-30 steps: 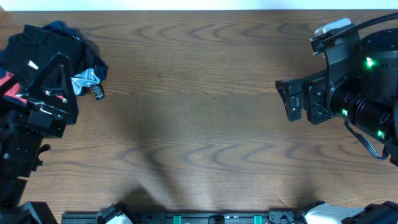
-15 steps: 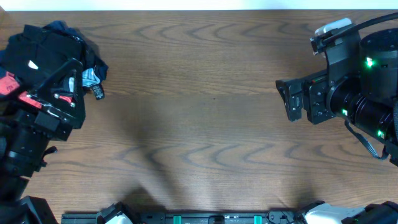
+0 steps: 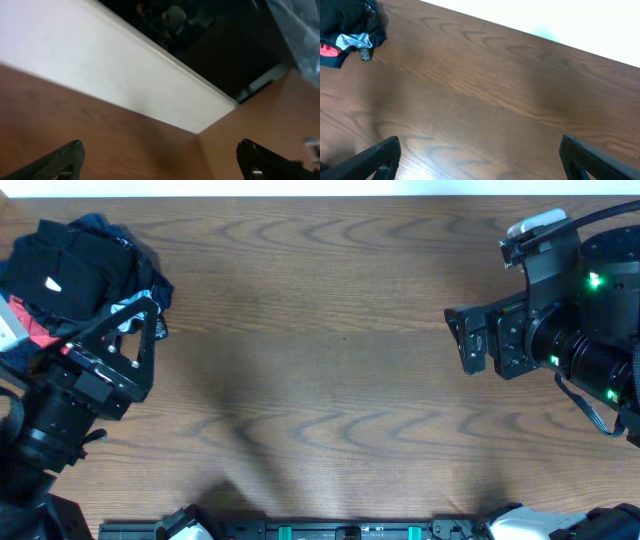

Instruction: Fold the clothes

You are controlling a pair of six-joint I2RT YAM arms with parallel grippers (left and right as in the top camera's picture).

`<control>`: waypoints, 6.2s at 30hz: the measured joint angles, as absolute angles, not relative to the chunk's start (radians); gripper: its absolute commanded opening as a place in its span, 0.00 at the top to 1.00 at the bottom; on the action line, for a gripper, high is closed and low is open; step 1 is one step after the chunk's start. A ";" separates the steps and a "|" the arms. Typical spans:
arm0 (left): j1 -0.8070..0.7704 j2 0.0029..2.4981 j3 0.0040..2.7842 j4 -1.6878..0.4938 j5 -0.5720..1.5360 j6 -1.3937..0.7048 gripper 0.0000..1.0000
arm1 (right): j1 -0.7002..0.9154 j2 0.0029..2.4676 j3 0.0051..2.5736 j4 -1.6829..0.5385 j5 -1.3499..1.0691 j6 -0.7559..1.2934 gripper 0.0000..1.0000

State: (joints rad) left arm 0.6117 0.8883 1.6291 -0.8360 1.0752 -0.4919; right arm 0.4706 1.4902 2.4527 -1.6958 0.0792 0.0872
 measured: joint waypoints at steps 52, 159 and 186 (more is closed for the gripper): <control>0.101 0.033 0.277 -0.594 0.442 0.604 0.02 | 0.471 1.490 2.453 -1.695 0.079 0.087 0.01; 0.102 0.010 0.170 -0.581 0.430 0.604 0.02 | 0.428 1.228 2.131 -1.247 0.237 -0.005 0.01; 0.102 0.010 0.170 -0.579 0.419 0.604 0.02 | 0.212 0.194 0.215 -0.233 0.028 0.235 0.01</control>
